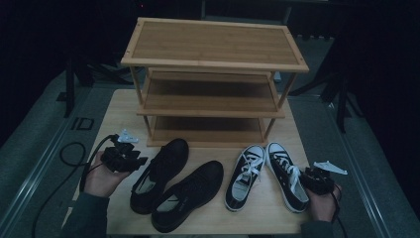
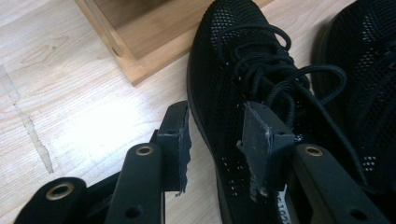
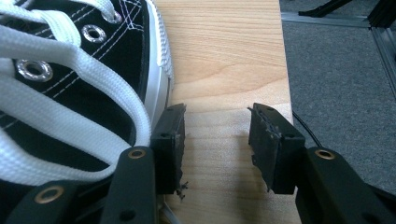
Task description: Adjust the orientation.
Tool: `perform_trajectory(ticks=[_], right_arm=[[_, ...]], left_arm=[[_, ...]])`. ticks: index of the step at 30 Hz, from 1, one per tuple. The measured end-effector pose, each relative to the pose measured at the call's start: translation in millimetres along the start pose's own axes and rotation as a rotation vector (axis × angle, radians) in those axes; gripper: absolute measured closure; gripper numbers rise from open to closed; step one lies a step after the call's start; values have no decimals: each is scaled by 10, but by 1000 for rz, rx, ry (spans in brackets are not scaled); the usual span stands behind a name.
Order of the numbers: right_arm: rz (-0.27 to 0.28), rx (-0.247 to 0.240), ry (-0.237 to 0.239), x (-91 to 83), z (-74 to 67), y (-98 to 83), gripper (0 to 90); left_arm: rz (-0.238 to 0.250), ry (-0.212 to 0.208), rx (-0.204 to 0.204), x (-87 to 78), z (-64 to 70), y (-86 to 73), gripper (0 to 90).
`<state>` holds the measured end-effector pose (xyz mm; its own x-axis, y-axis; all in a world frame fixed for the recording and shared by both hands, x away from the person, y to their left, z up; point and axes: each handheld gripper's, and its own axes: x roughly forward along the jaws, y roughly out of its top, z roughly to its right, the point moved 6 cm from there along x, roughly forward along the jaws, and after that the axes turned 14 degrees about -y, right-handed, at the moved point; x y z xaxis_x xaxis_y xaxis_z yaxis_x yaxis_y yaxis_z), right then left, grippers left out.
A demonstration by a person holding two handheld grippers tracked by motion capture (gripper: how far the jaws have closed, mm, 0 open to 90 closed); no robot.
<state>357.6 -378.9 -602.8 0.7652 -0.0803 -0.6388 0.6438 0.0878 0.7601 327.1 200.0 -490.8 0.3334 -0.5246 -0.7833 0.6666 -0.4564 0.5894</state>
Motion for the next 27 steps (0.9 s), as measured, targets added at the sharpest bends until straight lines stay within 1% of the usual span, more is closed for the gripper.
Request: perform_trajectory(ticks=[11, 17, 25, 27], right_arm=[[0, 0, 0, 0, 0, 0, 553], [0, 0, 0, 0, 0, 0, 553], [0, 1, 0, 0, 0, 0, 552], [0, 0, 0, 0, 0, 0, 552]], left_arm=[[-28, -18, 23, -28, 103, 14, 616], [-50, -34, 32, -23, 148, 12, 616], [-94, -38, 39, 9, 171, 1, 618], [-96, -42, 39, 19, 175, 0, 619]])
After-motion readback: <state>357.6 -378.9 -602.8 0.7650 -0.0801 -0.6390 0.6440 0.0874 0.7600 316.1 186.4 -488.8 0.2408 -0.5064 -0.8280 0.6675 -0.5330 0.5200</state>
